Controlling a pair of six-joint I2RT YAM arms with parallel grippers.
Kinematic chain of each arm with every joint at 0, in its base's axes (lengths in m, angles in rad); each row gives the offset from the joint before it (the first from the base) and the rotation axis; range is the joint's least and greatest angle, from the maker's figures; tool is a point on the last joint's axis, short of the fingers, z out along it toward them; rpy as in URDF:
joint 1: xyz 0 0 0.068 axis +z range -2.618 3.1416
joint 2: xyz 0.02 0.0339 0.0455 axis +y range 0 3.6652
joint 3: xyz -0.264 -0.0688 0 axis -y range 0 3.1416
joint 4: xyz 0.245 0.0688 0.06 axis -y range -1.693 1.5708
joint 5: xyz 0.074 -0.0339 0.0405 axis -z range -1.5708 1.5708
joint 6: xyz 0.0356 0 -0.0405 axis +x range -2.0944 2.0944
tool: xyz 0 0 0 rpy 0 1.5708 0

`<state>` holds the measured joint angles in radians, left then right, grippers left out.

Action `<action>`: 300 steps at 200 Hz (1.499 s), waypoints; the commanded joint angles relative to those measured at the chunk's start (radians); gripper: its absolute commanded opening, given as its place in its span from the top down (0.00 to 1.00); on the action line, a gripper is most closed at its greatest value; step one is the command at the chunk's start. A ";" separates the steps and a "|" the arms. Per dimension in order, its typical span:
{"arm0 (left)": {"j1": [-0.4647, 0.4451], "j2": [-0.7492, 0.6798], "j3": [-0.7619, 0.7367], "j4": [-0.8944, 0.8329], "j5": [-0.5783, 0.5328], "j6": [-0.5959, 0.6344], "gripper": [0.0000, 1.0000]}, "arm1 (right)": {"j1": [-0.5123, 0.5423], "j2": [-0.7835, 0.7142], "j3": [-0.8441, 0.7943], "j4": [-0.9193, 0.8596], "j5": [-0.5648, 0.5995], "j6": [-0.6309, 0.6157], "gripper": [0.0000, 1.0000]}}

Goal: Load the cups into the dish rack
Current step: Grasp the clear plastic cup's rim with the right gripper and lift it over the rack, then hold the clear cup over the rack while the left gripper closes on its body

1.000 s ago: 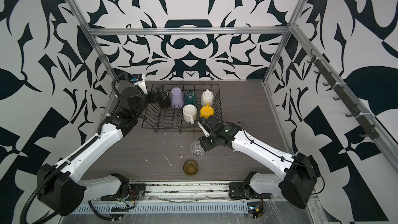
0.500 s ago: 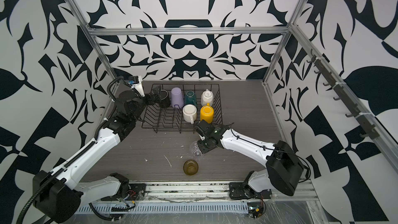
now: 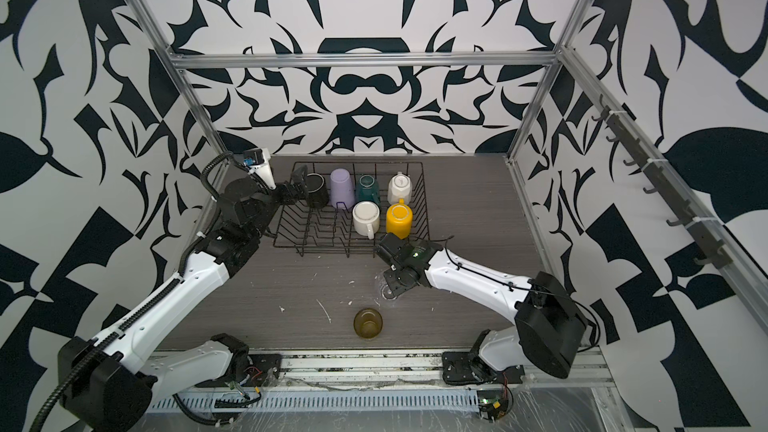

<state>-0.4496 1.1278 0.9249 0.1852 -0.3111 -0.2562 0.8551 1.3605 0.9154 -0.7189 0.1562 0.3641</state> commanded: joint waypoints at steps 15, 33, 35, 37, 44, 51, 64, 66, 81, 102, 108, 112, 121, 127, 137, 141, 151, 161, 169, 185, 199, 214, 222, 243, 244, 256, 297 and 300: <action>0.005 -0.007 -0.011 0.050 -0.007 0.006 0.01 | -0.001 -0.134 0.106 -0.099 0.095 -0.003 1.00; 0.006 -0.004 -0.017 0.057 0.004 0.006 0.01 | -0.004 -0.186 0.159 -0.107 0.104 -0.018 1.00; 0.005 -0.004 -0.018 0.058 0.006 0.006 0.01 | -0.006 -0.192 0.164 -0.105 0.106 -0.020 1.00; 0.005 -0.005 -0.018 0.060 0.007 0.006 0.01 | -0.007 -0.196 0.167 -0.103 0.108 -0.021 1.00; 0.006 -0.005 -0.022 0.065 0.014 0.006 0.01 | -0.015 -0.211 0.176 -0.087 0.113 -0.030 1.00; 0.005 -0.004 -0.028 0.074 0.020 0.007 0.01 | -0.027 -0.224 0.181 -0.066 0.112 -0.038 1.00; 0.009 -0.009 -0.038 0.090 0.041 0.013 0.01 | -0.060 -0.242 0.182 -0.010 0.073 -0.045 1.00; 0.008 -0.009 -0.039 0.092 0.045 0.014 0.01 | -0.066 -0.244 0.182 0.001 0.066 -0.045 1.00; 0.013 -0.016 -0.047 0.099 0.077 0.024 0.01 | -0.119 -0.256 0.175 0.093 -0.051 -0.043 1.00; 0.031 -0.026 -0.072 0.126 0.175 0.040 0.01 | -0.205 -0.258 0.157 0.228 -0.214 -0.020 1.00; 0.041 -0.030 -0.082 0.137 0.227 0.042 0.01 | -0.228 -0.258 0.156 0.266 -0.267 -0.011 1.00; 0.045 -0.033 -0.088 0.144 0.259 0.042 0.01 | -0.241 -0.258 0.154 0.293 -0.296 -0.004 1.00; 0.053 -0.039 -0.103 0.158 0.334 0.049 0.01 | -0.274 -0.259 0.149 0.350 -0.352 0.013 1.00; 0.056 -0.044 -0.111 0.167 0.386 0.055 0.01 | -0.295 -0.258 0.146 0.386 -0.387 0.026 1.00; 0.057 -0.048 -0.125 0.184 0.481 0.070 0.01 | -0.335 -0.253 0.141 0.444 -0.458 0.053 1.00; 0.057 -0.050 -0.133 0.192 0.528 0.079 0.01 | -0.351 -0.248 0.139 0.472 -0.485 0.067 1.00; 0.058 -0.051 -0.148 0.218 0.653 0.094 0.01 | -0.385 -0.235 0.138 0.526 -0.549 0.098 1.00; 0.057 -0.048 -0.170 0.266 0.765 0.100 0.01 | -0.417 -0.218 0.137 0.577 -0.605 0.130 1.00; 0.058 -0.045 -0.189 0.312 0.835 0.095 0.01 | -0.435 -0.204 0.138 0.616 -0.642 0.156 1.00; 0.057 -0.035 -0.215 0.388 0.915 0.074 0.00 | -0.453 -0.180 0.144 0.676 -0.701 0.198 1.00; 0.058 -0.026 -0.222 0.413 0.987 0.075 0.01 | -0.456 -0.169 0.145 0.726 -0.734 0.220 1.00; 0.058 -0.014 -0.227 0.437 1.070 0.075 0.01 | -0.458 -0.157 0.140 0.789 -0.777 0.247 1.00; 0.058 -0.008 -0.224 0.444 1.112 0.075 0.00 | -0.458 -0.147 0.144 0.815 -0.807 0.260 1.00; 0.057 0.011 -0.223 0.473 1.178 0.074 0.01 | -0.458 -0.113 0.148 0.918 -0.912 0.308 1.00; 0.057 0.012 -0.223 0.474 1.180 0.073 0.01 | -0.458 -0.112 0.147 0.923 -0.916 0.312 1.00; 0.058 0.020 -0.226 0.496 1.192 0.064 0.01 | -0.457 -0.092 0.148 0.984 -0.973 0.348 1.00; 0.058 0.027 -0.229 0.534 1.201 0.048 0.01 | -0.441 -0.071 0.132 1.114 -1.073 0.423 1.00; 0.057 0.027 -0.229 0.534 1.202 0.048 0.01 | -0.436 -0.071 0.134 1.114 -1.078 0.420 1.00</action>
<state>-0.3927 1.1526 0.7044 0.6548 0.8440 -0.1974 0.4011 1.3102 1.0386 0.2176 -0.8070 0.7280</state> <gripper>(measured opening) 0.992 0.082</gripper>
